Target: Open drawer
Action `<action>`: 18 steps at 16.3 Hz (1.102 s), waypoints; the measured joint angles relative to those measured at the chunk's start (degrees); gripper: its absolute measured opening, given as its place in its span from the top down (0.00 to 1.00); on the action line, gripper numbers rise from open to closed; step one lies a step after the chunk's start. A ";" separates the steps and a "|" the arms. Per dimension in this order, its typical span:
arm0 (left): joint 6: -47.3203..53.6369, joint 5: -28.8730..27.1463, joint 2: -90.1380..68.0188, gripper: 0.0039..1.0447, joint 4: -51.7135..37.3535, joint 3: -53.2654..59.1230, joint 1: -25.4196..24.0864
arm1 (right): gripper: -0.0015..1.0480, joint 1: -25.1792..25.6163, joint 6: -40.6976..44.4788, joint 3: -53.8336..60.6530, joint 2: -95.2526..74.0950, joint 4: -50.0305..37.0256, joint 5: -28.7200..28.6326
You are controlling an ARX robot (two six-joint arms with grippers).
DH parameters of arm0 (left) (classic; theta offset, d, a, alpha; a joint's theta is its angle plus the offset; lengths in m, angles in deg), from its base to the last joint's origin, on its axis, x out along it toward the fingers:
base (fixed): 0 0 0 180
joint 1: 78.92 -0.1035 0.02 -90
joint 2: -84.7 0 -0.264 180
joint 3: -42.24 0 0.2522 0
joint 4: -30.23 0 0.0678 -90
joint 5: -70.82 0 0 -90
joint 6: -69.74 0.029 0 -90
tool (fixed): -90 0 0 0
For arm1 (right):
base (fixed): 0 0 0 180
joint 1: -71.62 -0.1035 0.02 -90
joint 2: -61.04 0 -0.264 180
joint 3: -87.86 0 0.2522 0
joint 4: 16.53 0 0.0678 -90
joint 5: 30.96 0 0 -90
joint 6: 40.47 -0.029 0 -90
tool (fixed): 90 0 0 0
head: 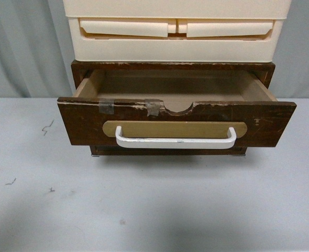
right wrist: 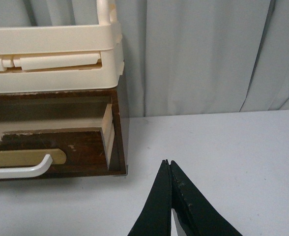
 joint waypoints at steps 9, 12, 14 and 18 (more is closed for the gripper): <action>0.00 -0.04 17.11 0.99 17.70 0.00 -0.07 | 0.98 -0.02 0.00 -0.07 18.67 18.14 -0.17; 0.00 -0.07 17.09 0.99 17.66 -0.02 -0.09 | 0.98 0.00 0.00 -0.04 18.60 19.04 -0.13; 0.00 -0.02 17.09 0.99 17.64 -0.02 -0.09 | 0.98 0.00 0.00 -0.04 18.60 19.19 -0.13; 0.00 0.00 17.09 0.99 17.66 -0.02 -0.09 | 0.98 0.00 0.00 -0.04 18.60 19.21 -0.13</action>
